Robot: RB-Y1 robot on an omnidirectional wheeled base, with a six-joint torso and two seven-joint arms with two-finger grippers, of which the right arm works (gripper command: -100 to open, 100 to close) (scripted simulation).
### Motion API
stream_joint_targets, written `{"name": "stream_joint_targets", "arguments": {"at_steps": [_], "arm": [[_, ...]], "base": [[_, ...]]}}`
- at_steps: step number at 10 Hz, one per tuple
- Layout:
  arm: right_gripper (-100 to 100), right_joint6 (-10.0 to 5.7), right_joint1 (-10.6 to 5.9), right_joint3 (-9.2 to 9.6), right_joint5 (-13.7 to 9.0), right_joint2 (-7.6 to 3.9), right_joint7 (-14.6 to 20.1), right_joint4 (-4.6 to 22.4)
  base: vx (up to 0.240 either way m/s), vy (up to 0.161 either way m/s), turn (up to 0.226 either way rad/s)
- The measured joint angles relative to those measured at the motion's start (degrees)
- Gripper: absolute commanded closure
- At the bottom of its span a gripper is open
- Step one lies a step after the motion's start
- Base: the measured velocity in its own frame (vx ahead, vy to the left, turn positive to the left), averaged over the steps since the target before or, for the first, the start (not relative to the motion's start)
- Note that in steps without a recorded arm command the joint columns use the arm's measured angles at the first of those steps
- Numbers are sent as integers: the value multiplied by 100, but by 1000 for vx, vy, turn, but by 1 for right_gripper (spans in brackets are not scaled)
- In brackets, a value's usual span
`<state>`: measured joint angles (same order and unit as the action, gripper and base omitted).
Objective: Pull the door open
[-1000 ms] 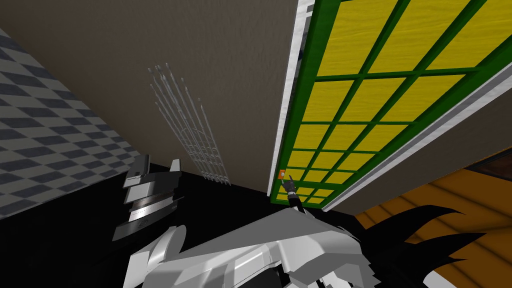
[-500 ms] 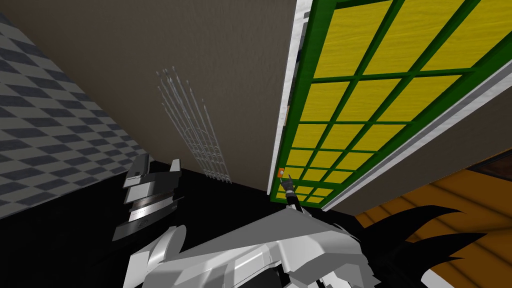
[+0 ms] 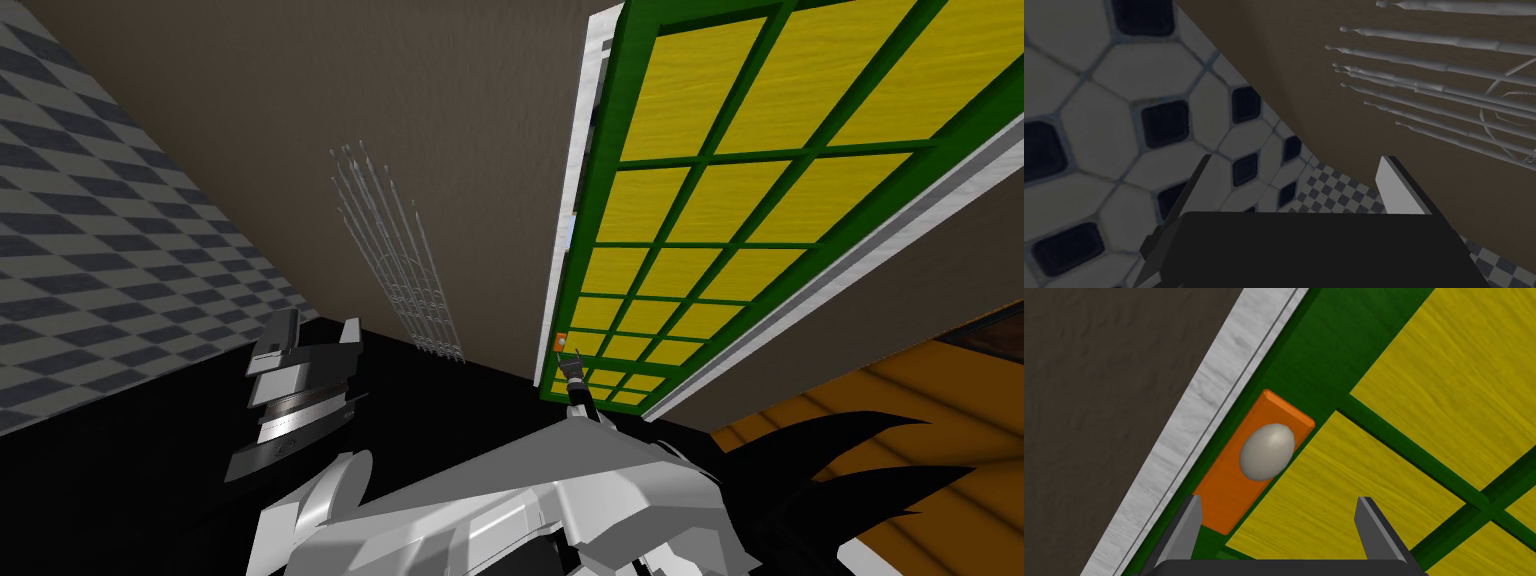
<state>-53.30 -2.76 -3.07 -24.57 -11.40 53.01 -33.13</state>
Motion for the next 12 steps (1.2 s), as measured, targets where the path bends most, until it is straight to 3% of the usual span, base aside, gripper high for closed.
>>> {"name": "stream_joint_targets", "arguments": {"at_steps": [4, 9, 10, 12], "arm": [[-100, 25, -193, -23, -159, 100, 587, 119], [-100, 163, -317, -63, -374, 254, 1330, 16], [-100, 142, -419, -64, -416, 274, 1511, 143], [-100, 171, -479, -78, -499, 333, 1846, 133]], "base": [[-71, -9, 49], [-84, -8, 44], [-90, -14, 47], [-94, -4, 35]]}}
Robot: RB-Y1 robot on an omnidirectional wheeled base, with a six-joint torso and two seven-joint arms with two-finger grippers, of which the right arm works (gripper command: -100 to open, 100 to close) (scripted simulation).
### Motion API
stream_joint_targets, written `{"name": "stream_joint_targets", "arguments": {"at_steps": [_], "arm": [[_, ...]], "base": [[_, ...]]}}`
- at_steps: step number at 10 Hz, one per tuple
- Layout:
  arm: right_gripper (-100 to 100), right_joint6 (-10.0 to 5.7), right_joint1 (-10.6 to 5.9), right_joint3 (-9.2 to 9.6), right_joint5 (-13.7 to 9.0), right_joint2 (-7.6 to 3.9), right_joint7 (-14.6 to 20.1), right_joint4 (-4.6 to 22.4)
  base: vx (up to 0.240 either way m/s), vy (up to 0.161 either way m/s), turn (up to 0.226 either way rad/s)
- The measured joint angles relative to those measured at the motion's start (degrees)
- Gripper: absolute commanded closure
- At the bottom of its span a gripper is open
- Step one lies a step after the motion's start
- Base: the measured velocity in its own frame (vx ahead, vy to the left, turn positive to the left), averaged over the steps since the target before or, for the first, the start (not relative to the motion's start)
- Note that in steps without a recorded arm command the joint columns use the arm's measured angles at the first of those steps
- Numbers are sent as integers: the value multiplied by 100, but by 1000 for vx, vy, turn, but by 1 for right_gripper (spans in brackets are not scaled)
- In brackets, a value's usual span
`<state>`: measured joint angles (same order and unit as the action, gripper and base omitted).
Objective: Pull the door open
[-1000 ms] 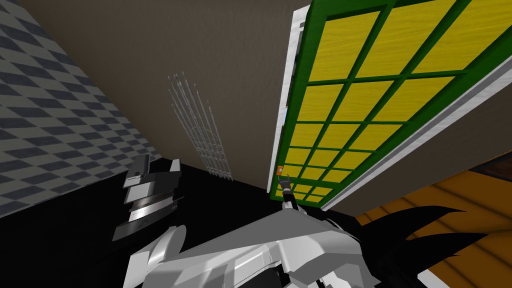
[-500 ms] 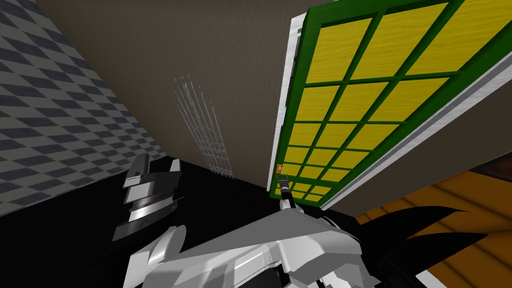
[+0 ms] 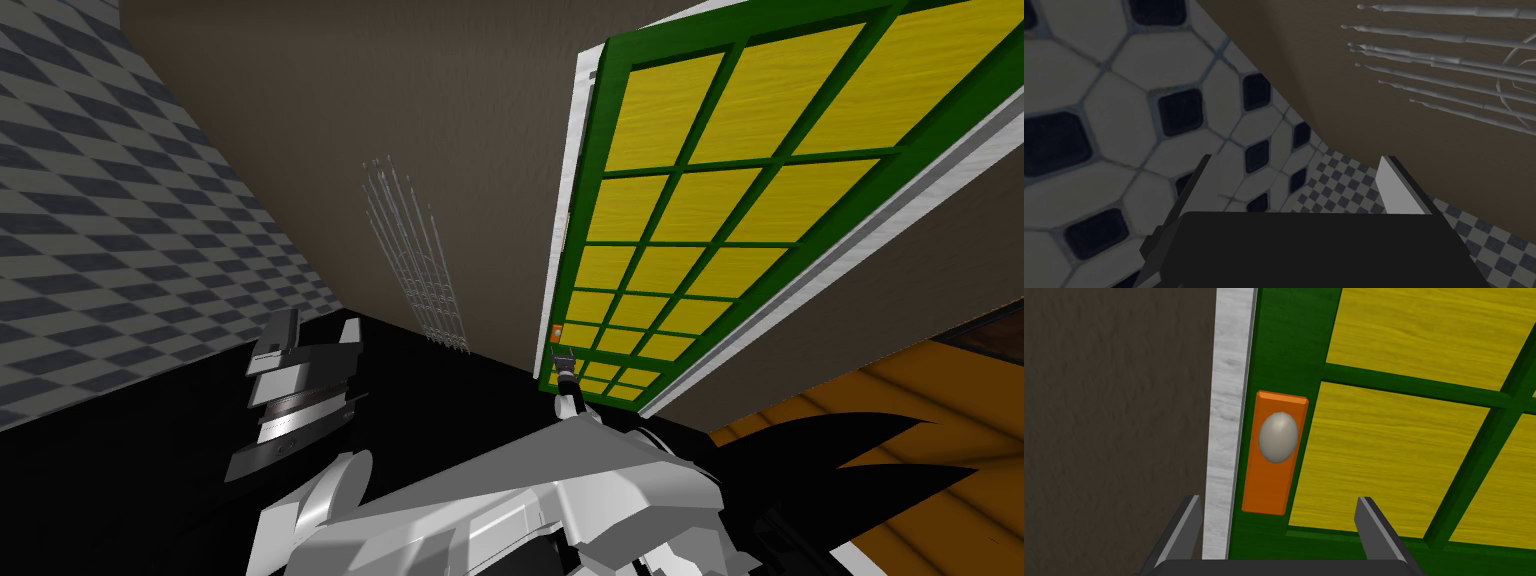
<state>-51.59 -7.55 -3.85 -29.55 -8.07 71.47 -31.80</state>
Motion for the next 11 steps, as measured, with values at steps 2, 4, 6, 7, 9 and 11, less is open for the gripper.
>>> {"name": "stream_joint_targets", "arguments": {"at_steps": [2, 4, 6, 7, 9, 11], "arm": [[-100, 32, -57, -10, -63, 47, 265, 10], [-100, 46, -94, -17, -111, 79, 463, 14], [-100, -48, -172, -8, -113, -25, 617, 266], [-100, -51, -128, -15, -121, -68, 680, 221], [-100, -26, 24, -14, -127, -153, 754, 114], [-100, -1, 176, -20, -144, -365, 976, 41]], "base": [[-81, -7, 26], [-45, -4, 14], [147, -1, 58], [88, -5, -5], [182, -14, 86], [206, -18, 67]]}}
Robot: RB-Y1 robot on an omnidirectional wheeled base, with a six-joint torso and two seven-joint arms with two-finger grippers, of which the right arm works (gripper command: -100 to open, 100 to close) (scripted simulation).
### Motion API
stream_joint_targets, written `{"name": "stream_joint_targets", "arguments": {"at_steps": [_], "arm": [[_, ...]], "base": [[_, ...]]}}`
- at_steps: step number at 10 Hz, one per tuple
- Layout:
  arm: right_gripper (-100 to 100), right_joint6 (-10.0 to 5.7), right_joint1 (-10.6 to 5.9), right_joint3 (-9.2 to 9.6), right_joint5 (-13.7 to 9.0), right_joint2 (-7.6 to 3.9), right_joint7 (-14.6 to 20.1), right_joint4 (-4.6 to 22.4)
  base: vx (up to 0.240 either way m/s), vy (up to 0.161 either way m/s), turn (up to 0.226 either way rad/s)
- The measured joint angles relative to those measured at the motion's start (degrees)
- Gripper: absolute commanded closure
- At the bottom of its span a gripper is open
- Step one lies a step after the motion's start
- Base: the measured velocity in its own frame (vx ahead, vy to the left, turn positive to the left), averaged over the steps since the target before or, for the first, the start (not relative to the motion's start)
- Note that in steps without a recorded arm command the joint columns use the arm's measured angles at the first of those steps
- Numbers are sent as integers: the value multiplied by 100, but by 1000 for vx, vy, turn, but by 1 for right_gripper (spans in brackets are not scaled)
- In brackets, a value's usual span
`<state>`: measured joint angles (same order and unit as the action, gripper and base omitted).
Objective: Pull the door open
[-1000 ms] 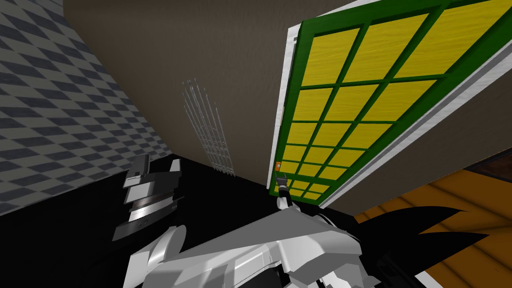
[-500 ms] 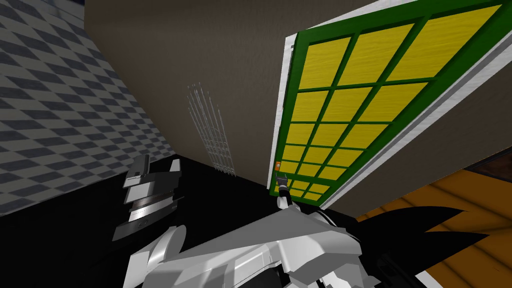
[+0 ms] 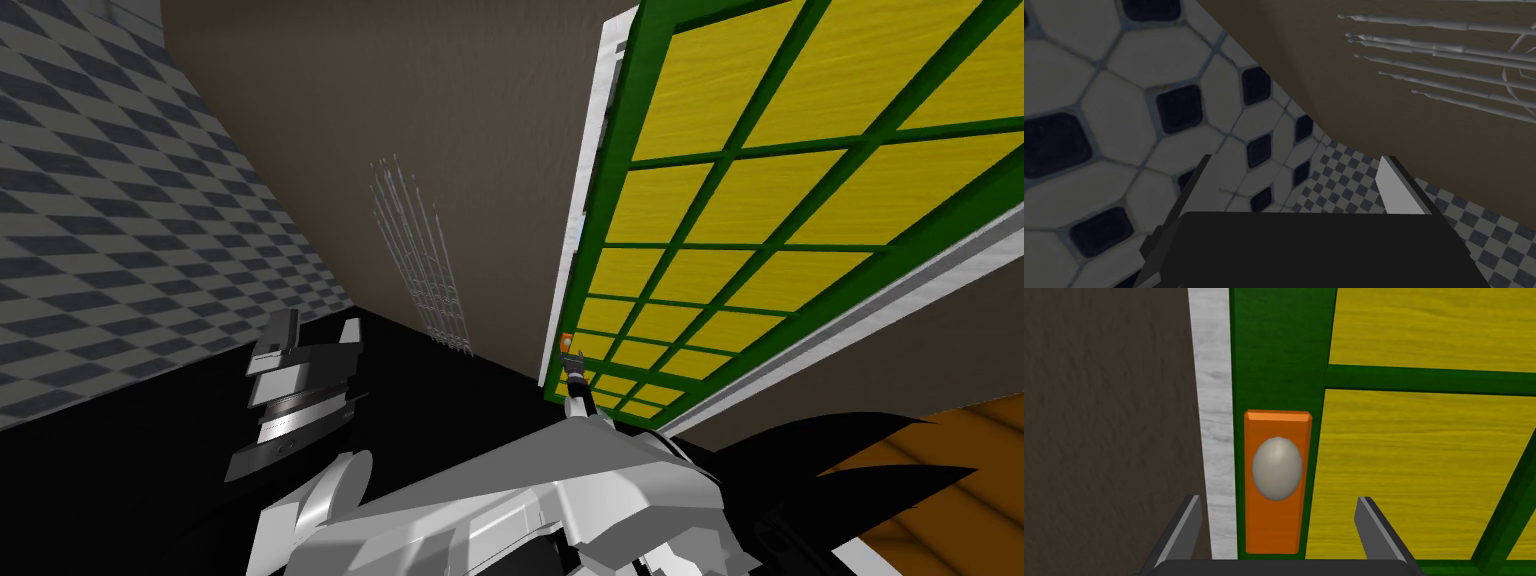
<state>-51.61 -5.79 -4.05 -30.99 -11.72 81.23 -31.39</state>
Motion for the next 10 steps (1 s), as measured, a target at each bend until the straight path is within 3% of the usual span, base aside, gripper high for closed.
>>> {"name": "stream_joint_targets", "arguments": {"at_steps": [1, 3, 4, 10], "arm": [[-100, -62, 1, 8, -1, -99, 133, 132], [-100, -69, 147, 1, -19, -316, 366, 95], [100, -65, 152, 0, -20, -327, 389, 90], [100, -53, 155, 4, -18, -314, 363, 106]], "base": [[198, -4, 60], [149, 10, 47], [-15, -3, -27], [-37, -5, 14]]}}
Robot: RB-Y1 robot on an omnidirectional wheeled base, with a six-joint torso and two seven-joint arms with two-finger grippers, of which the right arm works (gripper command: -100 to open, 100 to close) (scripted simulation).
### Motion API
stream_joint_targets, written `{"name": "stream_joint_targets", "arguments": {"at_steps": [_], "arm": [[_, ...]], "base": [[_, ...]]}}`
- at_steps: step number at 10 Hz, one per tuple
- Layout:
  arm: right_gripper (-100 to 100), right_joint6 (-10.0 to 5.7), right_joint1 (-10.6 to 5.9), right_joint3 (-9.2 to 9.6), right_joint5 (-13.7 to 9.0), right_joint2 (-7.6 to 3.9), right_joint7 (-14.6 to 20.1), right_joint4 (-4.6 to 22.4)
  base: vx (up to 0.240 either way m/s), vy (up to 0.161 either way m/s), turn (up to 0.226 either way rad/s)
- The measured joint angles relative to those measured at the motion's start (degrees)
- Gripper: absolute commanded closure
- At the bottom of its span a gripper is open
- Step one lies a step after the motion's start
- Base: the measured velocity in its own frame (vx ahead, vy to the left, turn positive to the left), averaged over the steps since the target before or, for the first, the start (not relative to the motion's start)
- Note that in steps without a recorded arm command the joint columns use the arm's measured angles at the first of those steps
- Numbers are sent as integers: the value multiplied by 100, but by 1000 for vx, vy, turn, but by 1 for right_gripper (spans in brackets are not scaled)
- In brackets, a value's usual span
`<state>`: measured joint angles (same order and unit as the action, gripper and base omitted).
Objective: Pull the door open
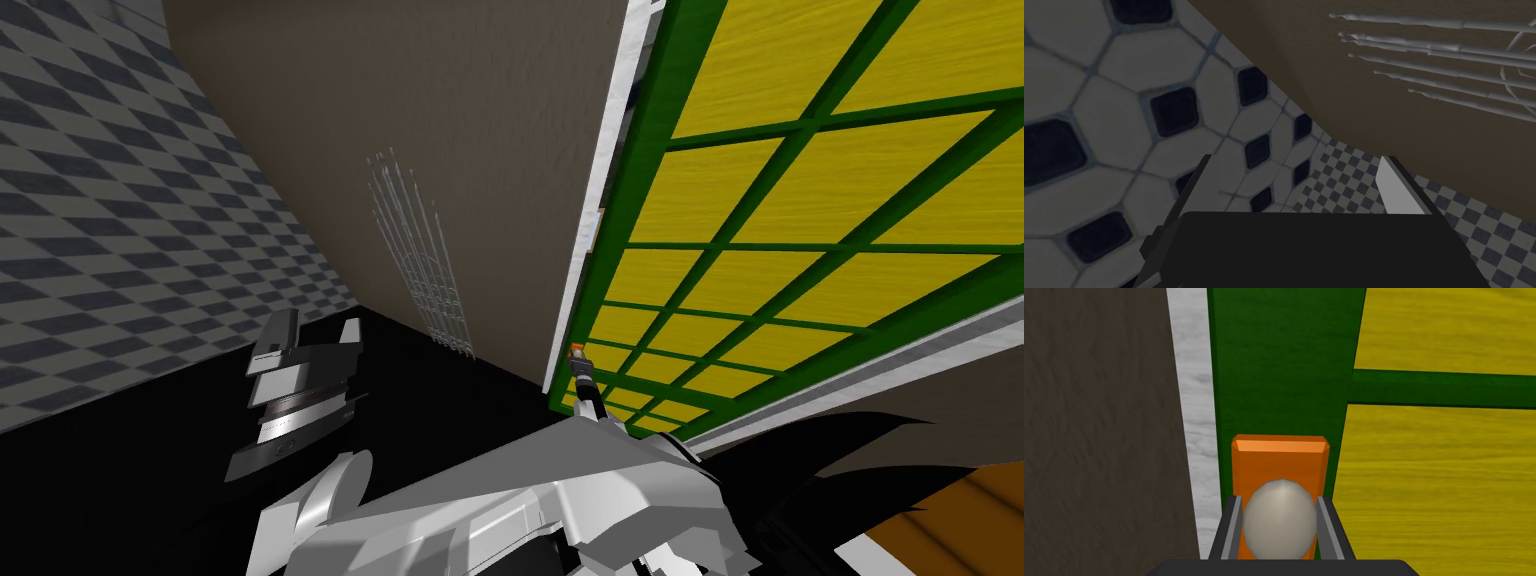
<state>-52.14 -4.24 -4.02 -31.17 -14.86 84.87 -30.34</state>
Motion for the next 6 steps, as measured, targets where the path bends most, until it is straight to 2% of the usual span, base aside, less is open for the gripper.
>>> {"name": "stream_joint_targets", "arguments": {"at_steps": [1, 3, 4, 5, 6], "arm": [[100, 37, 43, 38, 22, -26, 19, -108], [100, -29, -62, 160, 95, -43, 130, 40], [100, -9, -34, 227, 133, -54, 176, 2], [100, 87, 80, 298, 171, -67, 198, -202], [100, 123, 64, 372, 213, -86, 244, -215]], "base": [[-217, -33, 72], [-223, 2, 71], [-232, 4, 76], [-253, 0, 70], [-246, -25, 82]]}}
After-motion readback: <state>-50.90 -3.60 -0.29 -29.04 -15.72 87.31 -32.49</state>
